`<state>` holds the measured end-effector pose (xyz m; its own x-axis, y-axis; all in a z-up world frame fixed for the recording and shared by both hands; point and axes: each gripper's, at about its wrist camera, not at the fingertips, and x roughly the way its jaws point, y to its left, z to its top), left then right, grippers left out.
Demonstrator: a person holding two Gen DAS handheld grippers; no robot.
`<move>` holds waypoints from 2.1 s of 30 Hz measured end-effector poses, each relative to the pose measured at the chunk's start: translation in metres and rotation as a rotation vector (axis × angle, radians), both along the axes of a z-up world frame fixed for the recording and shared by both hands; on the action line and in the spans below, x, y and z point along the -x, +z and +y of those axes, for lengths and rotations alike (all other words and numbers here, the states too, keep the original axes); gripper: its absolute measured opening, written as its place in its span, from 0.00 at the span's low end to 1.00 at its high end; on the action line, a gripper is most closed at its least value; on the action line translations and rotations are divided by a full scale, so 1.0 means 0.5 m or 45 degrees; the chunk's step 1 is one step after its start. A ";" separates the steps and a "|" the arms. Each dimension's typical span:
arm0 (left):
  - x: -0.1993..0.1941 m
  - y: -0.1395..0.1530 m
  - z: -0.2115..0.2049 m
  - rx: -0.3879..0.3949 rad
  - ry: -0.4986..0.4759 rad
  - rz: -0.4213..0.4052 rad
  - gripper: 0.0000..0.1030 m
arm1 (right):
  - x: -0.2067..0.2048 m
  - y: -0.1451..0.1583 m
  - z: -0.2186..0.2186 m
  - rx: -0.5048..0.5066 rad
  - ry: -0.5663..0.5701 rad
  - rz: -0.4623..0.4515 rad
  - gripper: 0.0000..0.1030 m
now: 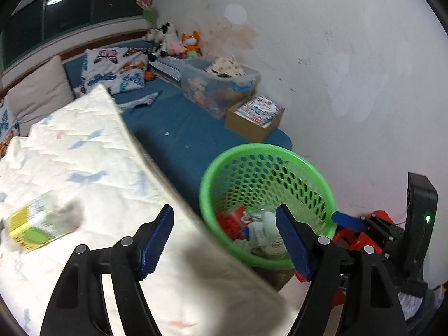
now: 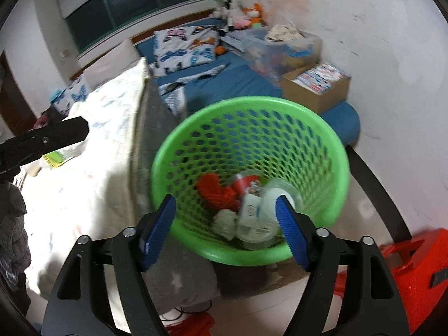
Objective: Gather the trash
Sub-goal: 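Move both open tools back over the mattress, then grasp the yellow-labelled plastic bottle with the right tool while the left tool grasps the white paper cup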
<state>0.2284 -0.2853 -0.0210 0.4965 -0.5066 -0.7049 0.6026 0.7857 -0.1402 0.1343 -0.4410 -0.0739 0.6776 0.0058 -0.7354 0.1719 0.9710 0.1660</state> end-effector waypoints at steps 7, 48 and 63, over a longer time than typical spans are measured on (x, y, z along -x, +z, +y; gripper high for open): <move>0.005 0.019 0.169 0.017 0.163 -0.015 0.72 | -0.061 0.054 0.121 0.041 0.264 -0.036 0.79; -0.189 -0.094 0.846 0.034 0.837 0.111 0.70 | -0.471 -0.031 0.763 0.671 1.585 0.212 0.77; -0.264 -0.118 0.838 0.083 0.690 0.138 0.68 | -0.520 -0.081 0.789 0.553 1.655 0.350 0.61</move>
<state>0.3607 0.1339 -0.0799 0.6244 -0.2433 -0.7422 0.0938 0.9667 -0.2379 0.3940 -0.0467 -0.1146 0.1983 0.2512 -0.9474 -0.9028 0.4231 -0.0768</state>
